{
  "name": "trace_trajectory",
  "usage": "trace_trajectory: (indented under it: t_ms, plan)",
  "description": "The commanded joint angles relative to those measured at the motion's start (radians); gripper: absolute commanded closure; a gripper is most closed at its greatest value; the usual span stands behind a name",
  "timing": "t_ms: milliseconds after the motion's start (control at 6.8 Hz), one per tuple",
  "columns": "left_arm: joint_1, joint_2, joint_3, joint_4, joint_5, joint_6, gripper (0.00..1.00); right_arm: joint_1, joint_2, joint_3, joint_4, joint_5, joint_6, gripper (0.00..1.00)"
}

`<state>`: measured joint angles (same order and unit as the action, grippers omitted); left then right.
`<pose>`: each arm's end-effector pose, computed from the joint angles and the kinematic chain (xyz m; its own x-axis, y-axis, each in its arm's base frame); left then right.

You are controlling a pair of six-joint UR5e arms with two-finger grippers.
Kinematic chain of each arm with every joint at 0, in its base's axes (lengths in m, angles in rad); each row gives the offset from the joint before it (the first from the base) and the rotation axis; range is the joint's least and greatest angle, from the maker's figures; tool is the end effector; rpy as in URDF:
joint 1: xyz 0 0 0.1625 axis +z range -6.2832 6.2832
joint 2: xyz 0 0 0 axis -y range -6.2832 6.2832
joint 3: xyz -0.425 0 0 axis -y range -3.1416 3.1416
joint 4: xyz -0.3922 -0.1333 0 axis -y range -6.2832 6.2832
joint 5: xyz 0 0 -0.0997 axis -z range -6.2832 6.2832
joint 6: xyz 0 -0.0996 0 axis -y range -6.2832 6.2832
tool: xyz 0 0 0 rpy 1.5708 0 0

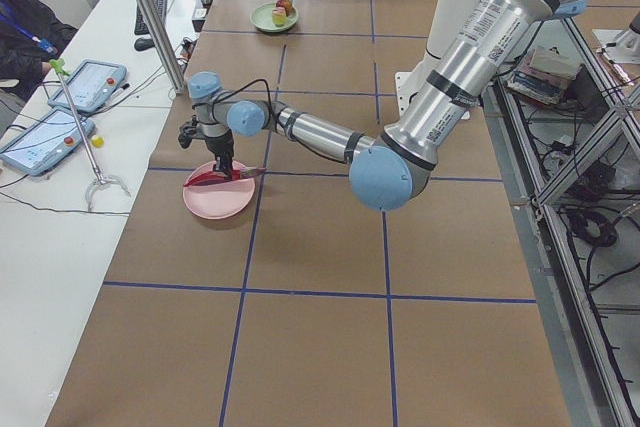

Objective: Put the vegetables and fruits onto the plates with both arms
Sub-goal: 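Carry the chili pepper with the left gripper onto the pink plate beside the eggplant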

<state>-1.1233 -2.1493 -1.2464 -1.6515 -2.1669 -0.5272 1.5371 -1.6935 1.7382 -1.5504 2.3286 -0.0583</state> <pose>0.2475 -0.6945 0.4648 0.7814 0.0248 -0.6236 -0.0180 0.9997 0.0172 0.0498 -0.4459 0.6325 0.7212 -0.1271 0.6809 0.0758 0.9916 0.1049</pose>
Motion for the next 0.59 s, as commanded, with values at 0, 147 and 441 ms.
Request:
trace_trajectory:
  t_ms: [0, 147, 441]
  plan:
    - [-0.007, -0.007, 0.035, -0.031, -0.007, 0.027, 0.0, -0.002, 0.0, 0.0, 0.0, 0.0, 0.0, 0.0]
    - [-0.007, -0.004, 0.019, -0.033, -0.048, 0.03, 0.0, -0.002, 0.0, 0.0, 0.0, 0.0, 0.0, 0.0]
    - [-0.061, 0.049, -0.039, -0.025, -0.186, 0.129, 0.0, -0.002, 0.0, 0.0, 0.001, -0.001, 0.0, 0.0]
